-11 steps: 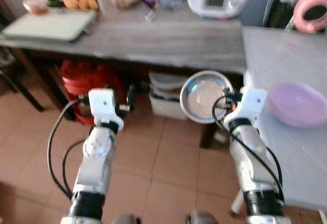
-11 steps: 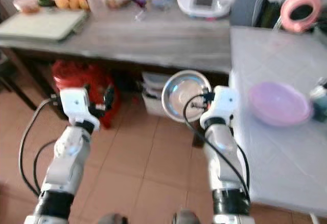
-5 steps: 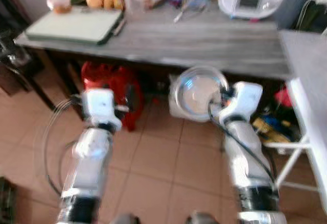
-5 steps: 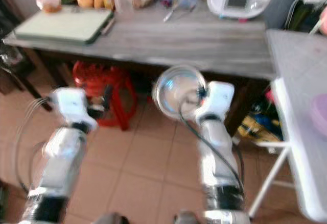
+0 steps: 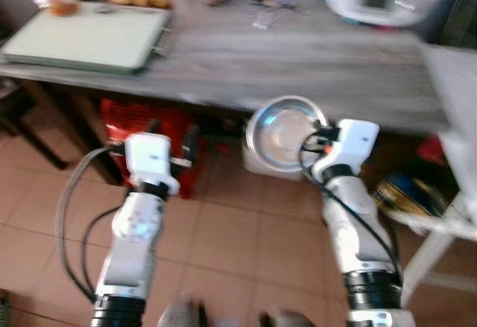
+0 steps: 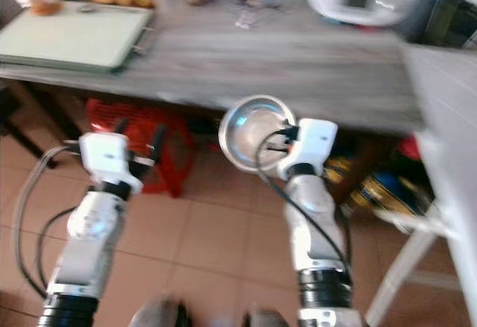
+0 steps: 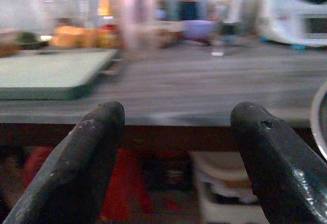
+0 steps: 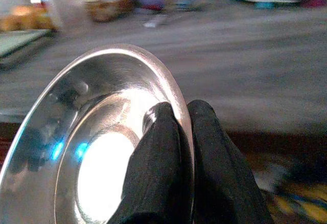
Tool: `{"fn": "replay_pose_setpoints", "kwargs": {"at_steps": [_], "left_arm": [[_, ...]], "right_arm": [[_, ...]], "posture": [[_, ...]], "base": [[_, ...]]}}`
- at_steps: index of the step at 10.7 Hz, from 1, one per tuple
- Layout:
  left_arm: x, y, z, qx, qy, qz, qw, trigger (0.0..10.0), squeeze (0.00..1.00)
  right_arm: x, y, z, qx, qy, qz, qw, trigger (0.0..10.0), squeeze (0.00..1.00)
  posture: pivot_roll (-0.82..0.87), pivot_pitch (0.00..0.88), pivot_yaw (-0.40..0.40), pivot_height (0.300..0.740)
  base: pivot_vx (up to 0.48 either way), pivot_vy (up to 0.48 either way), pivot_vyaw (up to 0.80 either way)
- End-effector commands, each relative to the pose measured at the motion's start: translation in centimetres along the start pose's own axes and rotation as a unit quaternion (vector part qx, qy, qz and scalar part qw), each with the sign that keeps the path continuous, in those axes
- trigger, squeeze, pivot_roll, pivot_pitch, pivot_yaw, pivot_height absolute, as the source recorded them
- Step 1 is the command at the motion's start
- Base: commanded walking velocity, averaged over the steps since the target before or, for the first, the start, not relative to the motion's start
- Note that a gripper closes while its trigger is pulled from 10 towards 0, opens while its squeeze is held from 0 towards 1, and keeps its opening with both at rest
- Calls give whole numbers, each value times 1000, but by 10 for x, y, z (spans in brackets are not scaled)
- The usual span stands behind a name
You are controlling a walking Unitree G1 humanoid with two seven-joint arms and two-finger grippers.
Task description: Setting the table
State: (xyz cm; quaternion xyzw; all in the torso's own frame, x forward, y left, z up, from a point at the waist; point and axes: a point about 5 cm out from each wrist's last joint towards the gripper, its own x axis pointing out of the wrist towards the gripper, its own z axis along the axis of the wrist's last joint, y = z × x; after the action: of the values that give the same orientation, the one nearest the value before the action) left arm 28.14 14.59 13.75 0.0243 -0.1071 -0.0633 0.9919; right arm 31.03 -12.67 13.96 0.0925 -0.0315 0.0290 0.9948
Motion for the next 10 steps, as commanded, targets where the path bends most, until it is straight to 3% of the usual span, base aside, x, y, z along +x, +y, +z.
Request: {"fn": "replay_pose_setpoints", "kwargs": {"at_steps": [1,4,5,8,10], "left_arm": [[-2,3,-1,-1,4,3,1000,10000,0],[-5,-7,-2,-8,8,-18,1000,10000,0],[-8,-13,0,-13,6,-27,1000,10000,0],[-19,-12,-6,-18,22,-21,999,10000,0],[-27,-9,-10,-20,43,-9,999,10000,0]], "right_arm": [[-1,5,2,2,-3,9,1000,10000,0],[-1,-13,4,-1,-8,-40,999,10000,0],[-2,-22,5,3,-8,-66,998,10000,0],[-2,-32,4,1,-4,-88,996,10000,0],[9,-37,10,23,0,-106,994,10000,0]], "posture": [[-41,168,-2,740],[-39,178,3,740],[-37,185,7,740],[-30,189,6,740],[-23,197,4,740]], "base": [[480,0,0],[480,0,0],[469,0,-800],[0,0,-215],[0,0,0]]}}
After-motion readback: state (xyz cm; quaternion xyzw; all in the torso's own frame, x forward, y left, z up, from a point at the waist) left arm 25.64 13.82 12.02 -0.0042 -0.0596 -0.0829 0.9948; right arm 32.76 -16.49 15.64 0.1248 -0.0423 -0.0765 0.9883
